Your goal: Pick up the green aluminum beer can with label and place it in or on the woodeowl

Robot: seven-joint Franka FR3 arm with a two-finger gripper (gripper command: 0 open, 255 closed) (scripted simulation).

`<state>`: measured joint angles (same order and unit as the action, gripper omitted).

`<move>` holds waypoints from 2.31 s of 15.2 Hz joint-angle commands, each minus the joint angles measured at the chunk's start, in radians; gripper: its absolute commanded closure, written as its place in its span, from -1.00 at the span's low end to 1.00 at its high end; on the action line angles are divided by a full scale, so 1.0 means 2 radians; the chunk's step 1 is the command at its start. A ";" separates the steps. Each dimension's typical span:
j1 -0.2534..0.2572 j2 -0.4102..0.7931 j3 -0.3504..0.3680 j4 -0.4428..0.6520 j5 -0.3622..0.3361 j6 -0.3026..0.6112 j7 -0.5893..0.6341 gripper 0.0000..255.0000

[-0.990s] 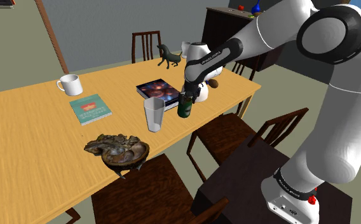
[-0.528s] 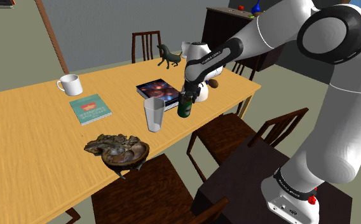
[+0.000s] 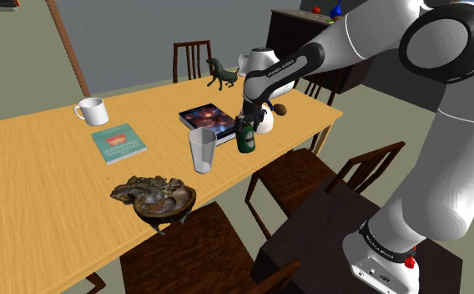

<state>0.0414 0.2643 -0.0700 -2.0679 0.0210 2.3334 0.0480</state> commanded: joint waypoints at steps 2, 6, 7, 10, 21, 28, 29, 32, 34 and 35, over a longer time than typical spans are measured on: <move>0.001 -0.013 0.000 0.005 -0.001 -0.018 0.001 1.00; 0.001 -0.028 -0.001 0.014 -0.003 -0.042 0.002 1.00; 0.001 -0.032 -0.001 0.017 -0.003 -0.048 0.003 1.00; 0.001 -0.042 -0.001 0.025 -0.004 -0.066 0.003 1.00; 0.002 -0.073 -0.002 0.062 -0.007 -0.135 0.005 1.00; 0.015 -0.084 0.009 0.085 -0.009 -0.168 0.029 1.00; 0.021 -0.084 0.014 0.086 -0.010 -0.170 0.041 1.00; 0.040 -0.081 0.029 0.094 -0.012 -0.175 0.075 1.00; 0.052 -0.077 0.039 0.102 -0.013 -0.178 0.098 1.00; 0.059 -0.074 0.044 0.107 -0.014 -0.181 0.110 1.00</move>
<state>0.1448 0.1111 0.0072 -1.8626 -0.0049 1.9747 0.2412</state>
